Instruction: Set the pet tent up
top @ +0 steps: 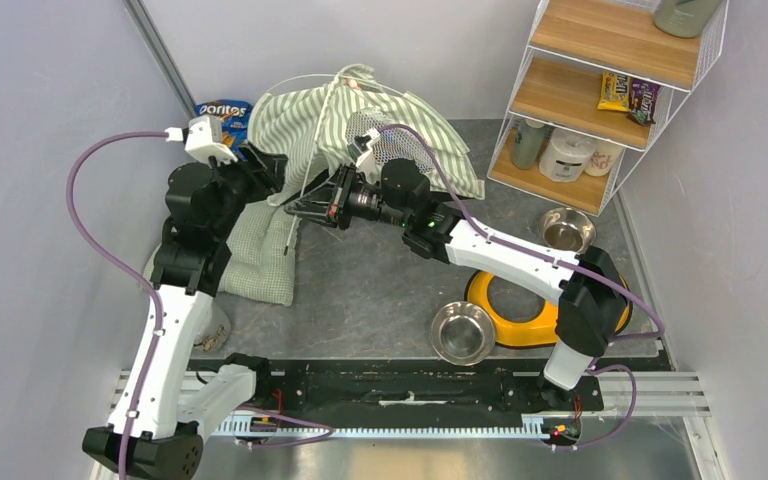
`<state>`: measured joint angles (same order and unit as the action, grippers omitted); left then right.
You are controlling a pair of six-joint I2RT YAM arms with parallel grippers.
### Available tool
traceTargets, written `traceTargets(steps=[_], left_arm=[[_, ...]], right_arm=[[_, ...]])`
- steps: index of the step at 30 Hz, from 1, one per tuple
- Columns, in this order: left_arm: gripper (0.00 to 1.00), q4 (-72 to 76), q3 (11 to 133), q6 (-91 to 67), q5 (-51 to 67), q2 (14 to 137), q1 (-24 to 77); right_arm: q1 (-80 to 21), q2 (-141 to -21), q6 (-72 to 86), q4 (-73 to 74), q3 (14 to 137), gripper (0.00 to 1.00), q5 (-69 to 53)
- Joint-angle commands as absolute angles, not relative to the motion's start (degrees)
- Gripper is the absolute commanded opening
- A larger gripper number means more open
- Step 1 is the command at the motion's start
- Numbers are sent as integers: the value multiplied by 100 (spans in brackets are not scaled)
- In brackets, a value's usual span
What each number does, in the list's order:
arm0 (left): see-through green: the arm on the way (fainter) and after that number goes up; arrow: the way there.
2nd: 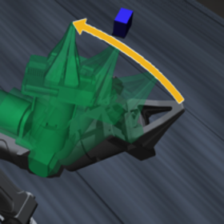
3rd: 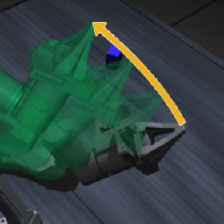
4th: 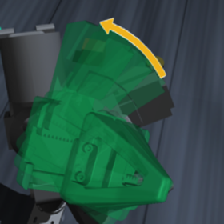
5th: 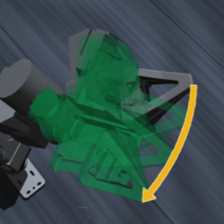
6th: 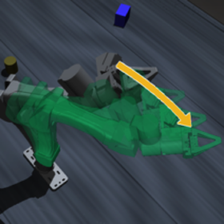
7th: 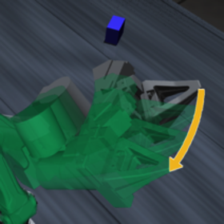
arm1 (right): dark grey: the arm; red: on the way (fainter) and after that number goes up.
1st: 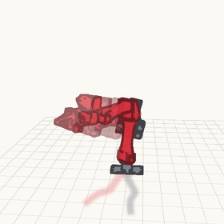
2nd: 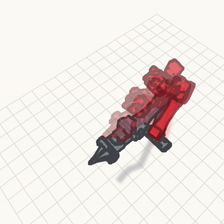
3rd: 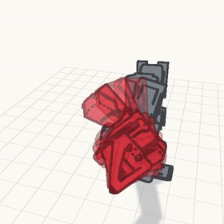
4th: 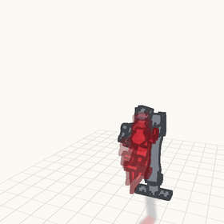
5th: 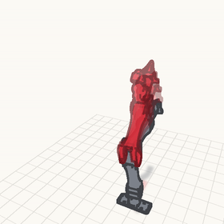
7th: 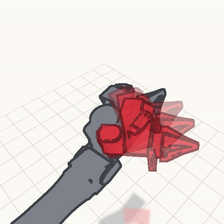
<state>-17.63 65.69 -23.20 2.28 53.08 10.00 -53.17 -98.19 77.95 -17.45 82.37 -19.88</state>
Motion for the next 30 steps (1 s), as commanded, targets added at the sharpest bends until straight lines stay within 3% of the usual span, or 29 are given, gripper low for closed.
traceTargets(steps=[1,6,10,14,20,30], left_arm=[[60,-2094,6342,-2782,-546,5298,774],[47,-1223,5266,-2703,787,5057,717],[46,452,4159,-2841,2209,4789,720],[48,1762,3449,-3033,2805,4702,802],[54,2802,3031,-2945,2656,4743,1116],[64,3176,3017,-2204,1132,5231,1743]], right_arm=[[-5194,-9644,8324,-2413,8174,0,-1852],[-5190,-9686,8605,-2789,8177,0,-1751],[-5188,-9651,8705,-3089,8042,0,-1644],[-5186,-9640,8932,-3507,7754,0,-1549],[-5183,-9798,9367,-4491,7351,0,-1343],[-5186,-9901,9727,-5308,7137,0,-954]])
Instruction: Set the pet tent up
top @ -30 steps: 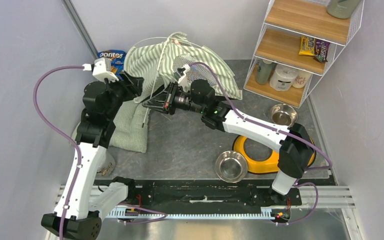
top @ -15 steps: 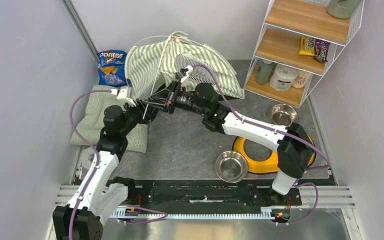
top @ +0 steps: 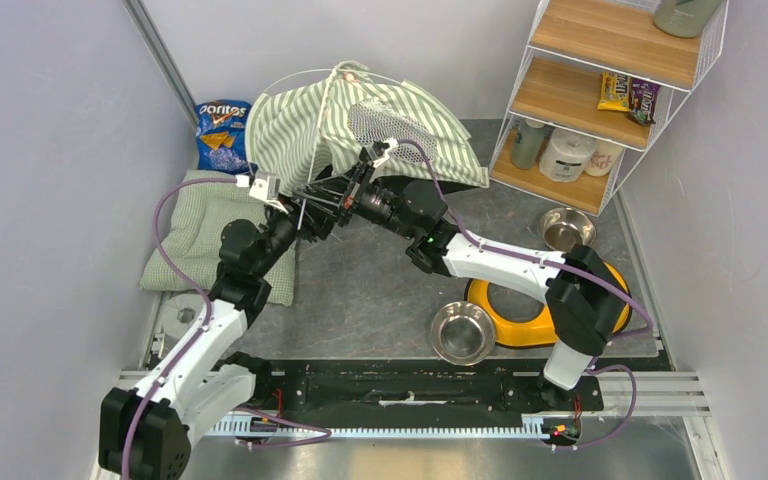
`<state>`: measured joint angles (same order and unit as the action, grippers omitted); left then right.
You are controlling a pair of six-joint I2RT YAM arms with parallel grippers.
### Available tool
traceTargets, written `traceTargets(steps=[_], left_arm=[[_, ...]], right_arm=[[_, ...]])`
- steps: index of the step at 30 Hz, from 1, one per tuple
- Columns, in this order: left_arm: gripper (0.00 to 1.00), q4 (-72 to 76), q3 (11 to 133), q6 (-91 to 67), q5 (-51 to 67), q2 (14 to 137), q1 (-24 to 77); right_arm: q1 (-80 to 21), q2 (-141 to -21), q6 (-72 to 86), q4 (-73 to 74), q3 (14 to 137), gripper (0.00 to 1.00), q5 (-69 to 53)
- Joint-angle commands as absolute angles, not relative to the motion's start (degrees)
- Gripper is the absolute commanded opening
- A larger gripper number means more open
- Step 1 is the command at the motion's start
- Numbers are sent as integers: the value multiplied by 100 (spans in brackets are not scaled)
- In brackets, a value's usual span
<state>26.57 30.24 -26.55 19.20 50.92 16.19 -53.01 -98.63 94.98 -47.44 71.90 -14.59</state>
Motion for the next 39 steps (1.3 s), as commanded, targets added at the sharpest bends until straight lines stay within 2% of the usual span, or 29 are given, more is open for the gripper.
traceTargets(steps=[1,14,20,26,28,35,37,39], left_arm=[[64,3267,3013,-2164,996,5278,1770],[66,4611,3047,-2141,905,6008,2098],[66,4746,3230,-2188,821,6329,2170],[54,4789,3312,-2170,613,6583,2220],[53,4866,3309,-2195,576,6592,2221],[60,5117,3325,-2173,724,6600,2216],[55,5101,3342,-2164,739,6622,2216],[43,5031,3369,-2137,770,6665,2222]], right_arm=[[-5186,-9894,9726,-5329,7131,0,-934],[-5184,-9958,9805,-5616,7084,0,-814],[-5212,-9987,9807,-5634,7093,0,-819],[-5221,-10011,9804,-5625,7120,0,-826],[-5221,-10011,9800,-5610,7119,0,-826],[-5221,-10046,9791,-5607,7111,0,-818],[-5221,-10063,9785,-5603,7129,0,-818],[-5221,-10077,9785,-5599,7145,0,-823]])
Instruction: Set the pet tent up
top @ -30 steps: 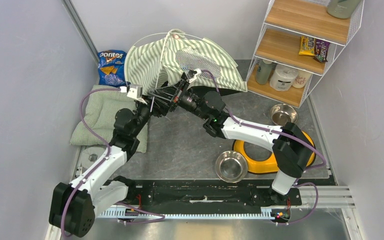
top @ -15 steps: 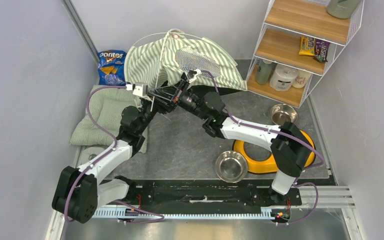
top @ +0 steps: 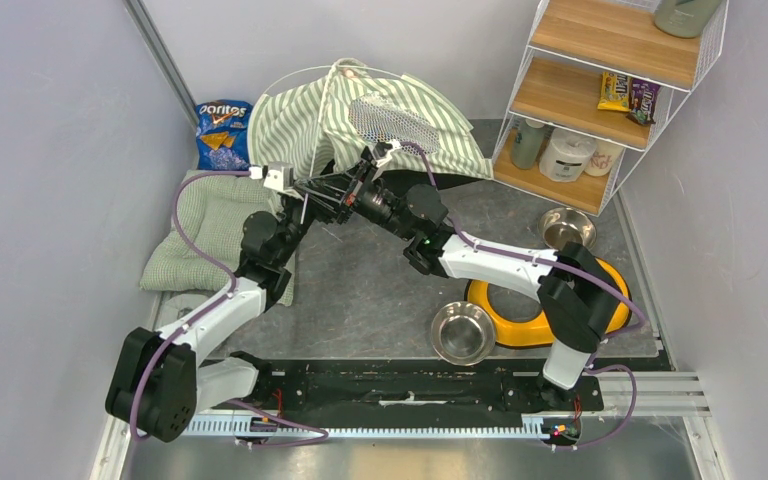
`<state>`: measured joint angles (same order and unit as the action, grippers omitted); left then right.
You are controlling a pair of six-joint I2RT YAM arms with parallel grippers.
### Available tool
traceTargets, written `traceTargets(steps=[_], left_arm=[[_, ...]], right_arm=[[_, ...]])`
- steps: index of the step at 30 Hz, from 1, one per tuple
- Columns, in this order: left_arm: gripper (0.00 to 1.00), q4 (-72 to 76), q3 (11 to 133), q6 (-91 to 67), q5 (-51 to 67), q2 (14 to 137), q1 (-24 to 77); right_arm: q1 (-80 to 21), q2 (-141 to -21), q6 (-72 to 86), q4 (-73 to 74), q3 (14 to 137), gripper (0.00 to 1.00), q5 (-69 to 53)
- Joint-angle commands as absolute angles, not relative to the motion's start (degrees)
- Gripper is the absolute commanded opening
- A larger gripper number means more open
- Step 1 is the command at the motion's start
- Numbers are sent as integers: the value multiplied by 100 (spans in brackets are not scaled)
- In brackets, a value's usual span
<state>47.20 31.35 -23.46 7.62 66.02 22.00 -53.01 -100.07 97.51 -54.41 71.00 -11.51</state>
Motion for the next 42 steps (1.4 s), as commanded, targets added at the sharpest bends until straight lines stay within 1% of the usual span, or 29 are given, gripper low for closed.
traceTargets(steps=[1,3,5,6,7,8,12,16,22,30,35,42], left_arm=[[37,5011,3371,-2127,782,6687,2222],[23,4946,3387,-2108,836,6705,2219],[14,4837,3399,-2073,889,6675,2219],[8,4796,3404,-2050,895,6656,2223],[3,4731,3406,-2022,901,6622,2222],[2,4641,3413,-1999,893,6574,2223],[2,4106,3478,-1841,1073,6271,2221],[2,2975,3684,-1672,1261,5716,2220],[2,1422,4136,-1419,1089,5007,2214],[2,533,4157,-1034,1031,4290,2215],[2,258,3952,-1048,1182,3777,2208],[2,-572,4050,-981,1331,3353,2210]], right_arm=[[-5225,-10081,9782,-5599,7157,0,-818],[-5222,-10081,9774,-5584,7163,0,-811],[-5220,-10081,9764,-5582,7172,0,-799],[-5221,-10085,9755,-5590,7174,0,-793],[-5225,-10093,9735,-5594,7179,0,-786],[-5221,-10090,9712,-5598,7185,0,-790],[-5212,-9993,9435,-5578,7164,0,-781],[-5185,-9715,8740,-5194,7114,0,-845],[-5194,-9222,7797,-4407,6871,0,-766],[-5256,-8950,7745,-3893,6645,0,-300],[-5256,-8924,7283,-3765,6864,0,71],[-5256,-9189,6506,-3717,7271,0,407]])
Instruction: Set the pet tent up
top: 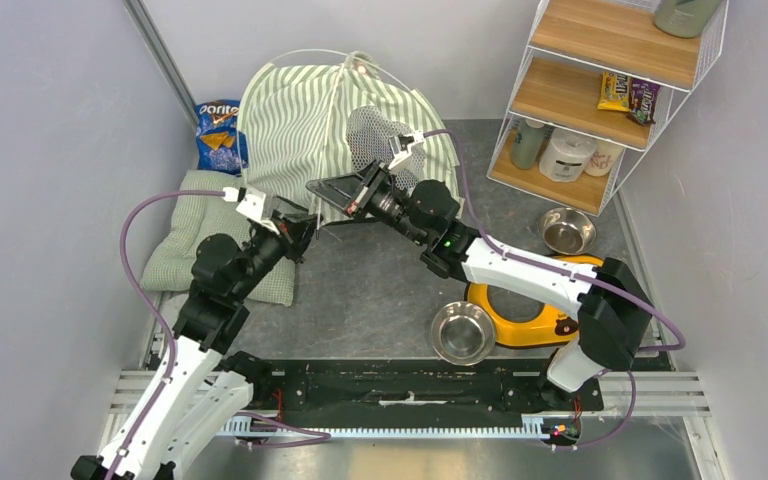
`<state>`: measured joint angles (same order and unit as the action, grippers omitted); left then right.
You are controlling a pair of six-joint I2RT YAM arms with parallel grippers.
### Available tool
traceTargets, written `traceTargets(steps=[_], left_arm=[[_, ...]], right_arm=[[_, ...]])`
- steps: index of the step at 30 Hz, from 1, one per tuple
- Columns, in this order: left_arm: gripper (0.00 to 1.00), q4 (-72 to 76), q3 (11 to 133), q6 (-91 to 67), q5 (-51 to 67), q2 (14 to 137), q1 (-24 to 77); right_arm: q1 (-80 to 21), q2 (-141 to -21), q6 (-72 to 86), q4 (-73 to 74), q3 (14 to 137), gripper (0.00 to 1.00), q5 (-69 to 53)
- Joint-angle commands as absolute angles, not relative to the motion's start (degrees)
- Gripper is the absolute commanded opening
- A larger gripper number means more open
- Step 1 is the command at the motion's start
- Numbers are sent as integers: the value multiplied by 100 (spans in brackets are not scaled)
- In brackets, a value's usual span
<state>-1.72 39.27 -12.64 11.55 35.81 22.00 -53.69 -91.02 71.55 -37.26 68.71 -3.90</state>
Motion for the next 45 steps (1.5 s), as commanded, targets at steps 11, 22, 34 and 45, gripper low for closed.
traceTargets(steps=[11,22,34,45], left_arm=[[2,-1779,4731,-1366,1346,3538,2206],[2,-2414,5231,-2557,844,3765,2214],[2,-2608,5477,-3159,99,3835,2207],[2,-2492,4931,-3175,-311,3736,2212]], right_arm=[[-5374,-9646,5720,-3843,7650,0,544],[-5618,-9873,4895,-3702,7827,0,418],[-5924,-9957,4289,-3109,7836,2,101],[-5928,-9635,4077,-1723,7941,26,-353]])
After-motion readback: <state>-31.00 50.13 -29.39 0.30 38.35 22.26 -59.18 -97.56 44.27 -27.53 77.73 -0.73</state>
